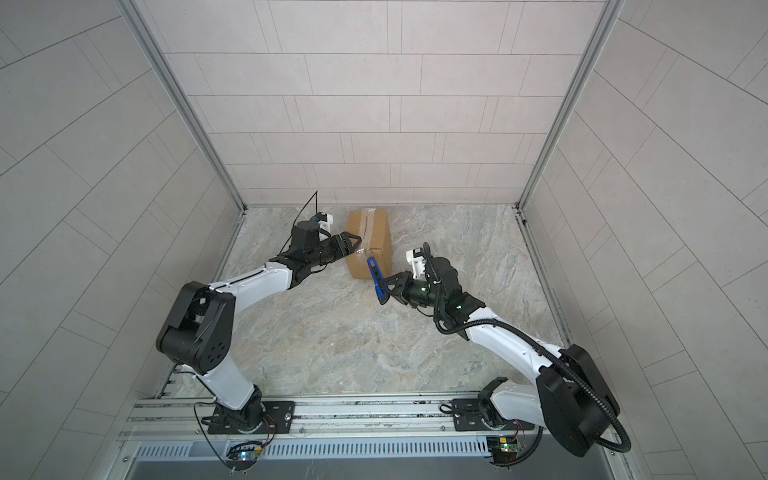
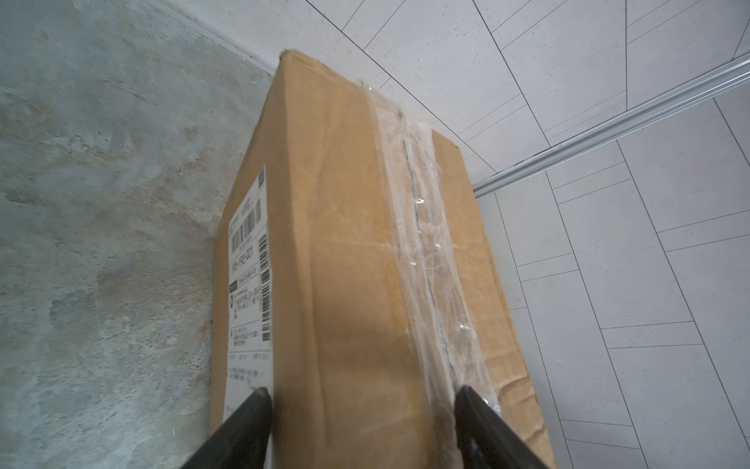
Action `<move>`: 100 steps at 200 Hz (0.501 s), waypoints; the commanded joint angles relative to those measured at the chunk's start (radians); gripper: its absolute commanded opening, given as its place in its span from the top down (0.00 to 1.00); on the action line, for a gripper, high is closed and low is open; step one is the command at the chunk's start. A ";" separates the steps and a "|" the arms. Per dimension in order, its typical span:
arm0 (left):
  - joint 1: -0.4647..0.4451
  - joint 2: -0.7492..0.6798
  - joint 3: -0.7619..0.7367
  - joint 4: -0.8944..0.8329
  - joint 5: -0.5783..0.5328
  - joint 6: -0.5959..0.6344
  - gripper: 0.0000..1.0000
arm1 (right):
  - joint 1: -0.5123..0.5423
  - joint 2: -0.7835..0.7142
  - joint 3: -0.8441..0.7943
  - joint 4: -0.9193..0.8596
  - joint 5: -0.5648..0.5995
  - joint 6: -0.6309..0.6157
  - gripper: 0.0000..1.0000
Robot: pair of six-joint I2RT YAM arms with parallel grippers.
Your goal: Unpack the express box
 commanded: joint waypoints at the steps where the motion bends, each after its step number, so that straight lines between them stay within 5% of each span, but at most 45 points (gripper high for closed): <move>1: -0.028 -0.045 -0.015 0.043 0.072 -0.019 0.26 | 0.026 0.003 0.060 0.035 -0.018 -0.050 1.00; 100: -0.078 -0.073 -0.078 0.144 0.044 -0.102 0.24 | 0.038 0.007 0.049 0.008 0.078 -0.051 1.00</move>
